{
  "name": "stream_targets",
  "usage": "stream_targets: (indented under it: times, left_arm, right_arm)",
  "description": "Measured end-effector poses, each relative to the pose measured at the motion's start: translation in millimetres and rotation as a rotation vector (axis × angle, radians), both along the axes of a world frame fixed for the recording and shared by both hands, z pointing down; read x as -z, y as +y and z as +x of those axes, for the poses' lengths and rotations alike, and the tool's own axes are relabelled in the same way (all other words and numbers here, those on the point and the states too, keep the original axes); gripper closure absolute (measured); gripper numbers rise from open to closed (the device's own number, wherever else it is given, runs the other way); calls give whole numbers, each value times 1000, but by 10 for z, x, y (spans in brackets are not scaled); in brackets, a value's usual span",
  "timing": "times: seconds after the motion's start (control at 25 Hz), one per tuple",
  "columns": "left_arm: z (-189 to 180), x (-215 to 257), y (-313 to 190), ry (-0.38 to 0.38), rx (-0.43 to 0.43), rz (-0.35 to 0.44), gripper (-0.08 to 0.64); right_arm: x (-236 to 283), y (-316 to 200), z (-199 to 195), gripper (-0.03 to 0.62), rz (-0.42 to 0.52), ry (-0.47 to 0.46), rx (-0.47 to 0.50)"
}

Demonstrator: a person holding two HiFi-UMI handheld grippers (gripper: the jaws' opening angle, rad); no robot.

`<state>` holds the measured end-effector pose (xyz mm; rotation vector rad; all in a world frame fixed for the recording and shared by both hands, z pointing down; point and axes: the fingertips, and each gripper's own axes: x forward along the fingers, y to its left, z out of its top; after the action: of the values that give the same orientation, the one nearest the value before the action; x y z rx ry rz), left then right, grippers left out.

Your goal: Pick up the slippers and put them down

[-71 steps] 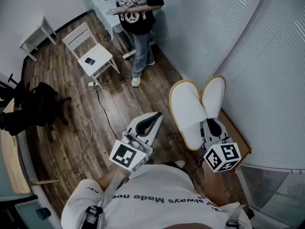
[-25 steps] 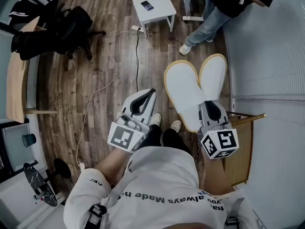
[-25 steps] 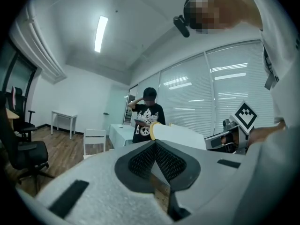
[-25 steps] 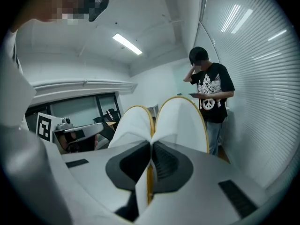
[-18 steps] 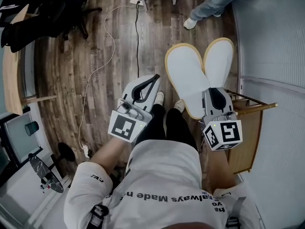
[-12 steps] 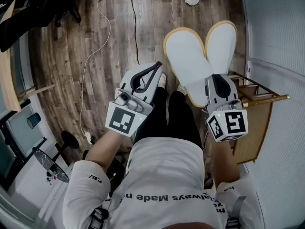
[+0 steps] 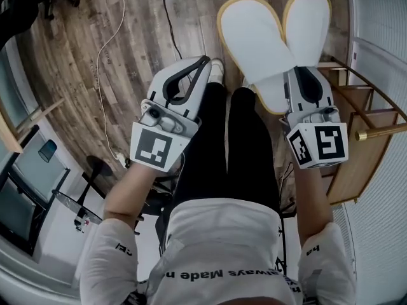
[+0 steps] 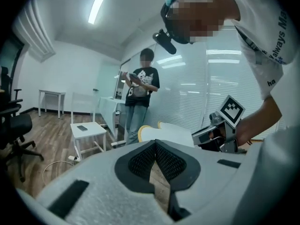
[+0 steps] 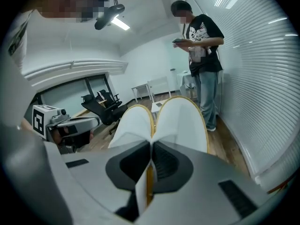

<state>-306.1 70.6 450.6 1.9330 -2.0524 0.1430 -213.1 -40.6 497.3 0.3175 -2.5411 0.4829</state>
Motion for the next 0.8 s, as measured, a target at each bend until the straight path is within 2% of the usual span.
stream_targets:
  times: [0.28,0.52,0.64,0.8]
  left_arm:
    - [71,-1011,-158,-32,-56,-27,549]
    - [56,-2039,-224,-28,-97,-132,549]
    - [42,-2474,-284,-15,-94,-126,549]
    - [70,-3186,-249,-31,-140,-125,549]
  right_arm:
    - [-1104,-93,31,571,-26,63,-37]
    - [-1967,-159,12,571,-19,93,-37]
    - [-2487,-203,-8,571,-5,101,-15]
    - [-3213,-179,-14,571,4,102,7]
